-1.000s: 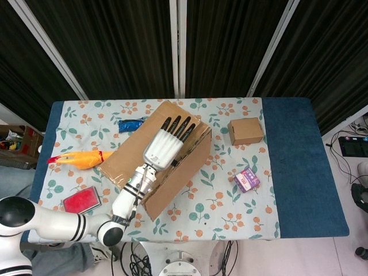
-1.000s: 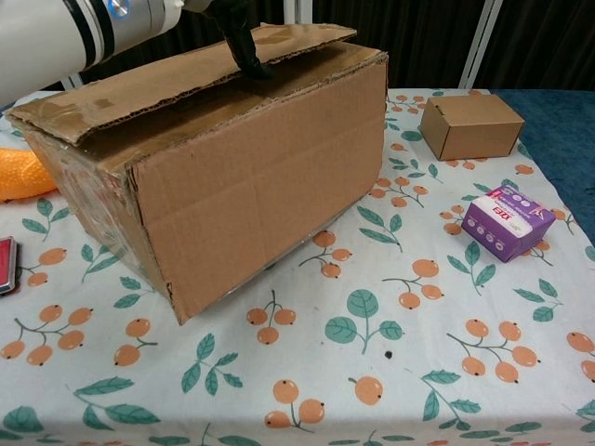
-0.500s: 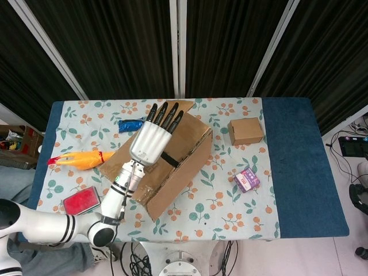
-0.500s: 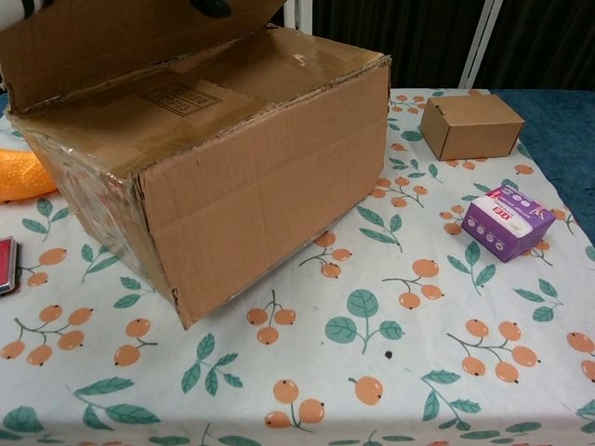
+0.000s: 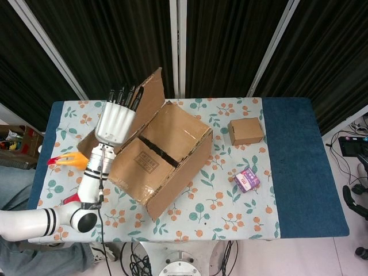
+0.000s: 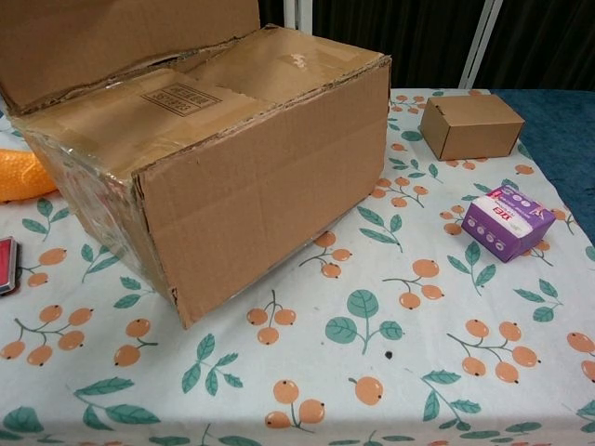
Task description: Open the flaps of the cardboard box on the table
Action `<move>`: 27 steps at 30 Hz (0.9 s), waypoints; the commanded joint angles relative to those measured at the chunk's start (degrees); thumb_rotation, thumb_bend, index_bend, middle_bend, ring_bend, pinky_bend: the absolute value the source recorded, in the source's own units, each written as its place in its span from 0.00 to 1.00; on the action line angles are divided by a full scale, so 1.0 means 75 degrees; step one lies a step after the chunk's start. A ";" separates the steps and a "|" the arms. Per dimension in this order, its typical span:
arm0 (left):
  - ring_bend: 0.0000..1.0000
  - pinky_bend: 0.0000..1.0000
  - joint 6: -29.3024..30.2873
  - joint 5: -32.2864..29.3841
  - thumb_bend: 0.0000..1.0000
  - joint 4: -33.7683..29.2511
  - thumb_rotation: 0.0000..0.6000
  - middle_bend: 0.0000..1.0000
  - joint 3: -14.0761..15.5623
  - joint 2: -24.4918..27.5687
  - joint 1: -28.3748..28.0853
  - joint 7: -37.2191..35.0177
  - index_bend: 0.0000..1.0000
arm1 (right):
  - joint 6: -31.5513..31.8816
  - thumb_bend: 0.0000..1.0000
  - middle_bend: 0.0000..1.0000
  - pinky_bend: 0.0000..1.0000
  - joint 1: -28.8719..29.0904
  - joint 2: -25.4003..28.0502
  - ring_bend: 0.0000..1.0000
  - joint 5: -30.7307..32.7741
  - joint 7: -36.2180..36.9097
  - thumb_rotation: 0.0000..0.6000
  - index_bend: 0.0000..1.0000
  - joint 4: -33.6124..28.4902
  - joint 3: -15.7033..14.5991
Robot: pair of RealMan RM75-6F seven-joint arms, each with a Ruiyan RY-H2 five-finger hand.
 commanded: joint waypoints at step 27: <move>0.07 0.15 -0.4951 0.1211 0.00 -0.0698 0.00 0.21 -0.0948 0.1774 0.0896 -0.8318 0.30 | -0.0113 0.35 0.00 0.00 0.0018 -0.0042 0.00 -0.0019 0.0085 1.00 0.00 0.0056 -0.0063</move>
